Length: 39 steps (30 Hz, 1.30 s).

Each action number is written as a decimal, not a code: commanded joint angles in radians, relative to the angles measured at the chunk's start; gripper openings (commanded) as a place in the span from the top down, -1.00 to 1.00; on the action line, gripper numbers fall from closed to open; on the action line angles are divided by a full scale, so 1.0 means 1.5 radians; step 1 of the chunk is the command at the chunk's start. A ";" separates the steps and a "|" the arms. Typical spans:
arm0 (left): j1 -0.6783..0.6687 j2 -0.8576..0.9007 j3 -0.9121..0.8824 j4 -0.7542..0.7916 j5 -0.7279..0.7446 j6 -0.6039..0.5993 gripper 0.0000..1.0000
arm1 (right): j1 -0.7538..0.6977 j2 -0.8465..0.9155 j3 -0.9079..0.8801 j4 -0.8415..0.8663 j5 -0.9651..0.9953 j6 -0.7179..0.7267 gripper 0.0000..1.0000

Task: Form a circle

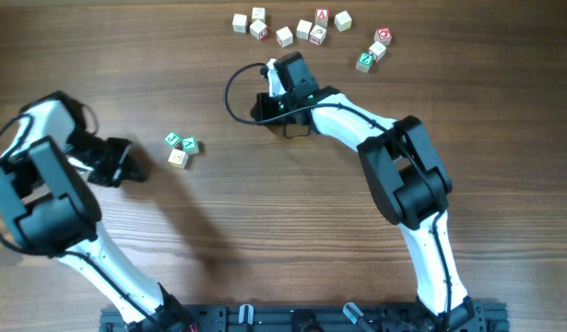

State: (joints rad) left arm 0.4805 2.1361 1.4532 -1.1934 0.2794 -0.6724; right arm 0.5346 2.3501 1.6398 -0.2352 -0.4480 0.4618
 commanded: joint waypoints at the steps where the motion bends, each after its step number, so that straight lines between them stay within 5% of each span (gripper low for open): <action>1: 0.028 -0.023 -0.005 0.027 -0.007 -0.011 0.91 | 0.022 -0.029 -0.011 -0.047 0.007 -0.047 0.91; 11: 0.028 -0.023 -0.005 0.099 -0.007 -0.011 0.92 | 0.116 -0.054 -0.011 -0.136 0.049 -0.089 0.91; 32: 0.028 -0.023 -0.005 0.145 -0.007 -0.011 0.92 | 0.193 -0.054 -0.011 -0.042 -0.074 -0.441 0.91; 39: 0.028 -0.023 -0.005 0.145 -0.007 -0.011 0.92 | 0.210 -0.041 -0.011 0.034 -0.069 -0.466 0.91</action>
State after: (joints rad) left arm 0.5240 2.1147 1.4521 -0.9878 0.2752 -0.6762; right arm 0.8284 2.3013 1.6302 -0.2070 -0.5312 -0.1944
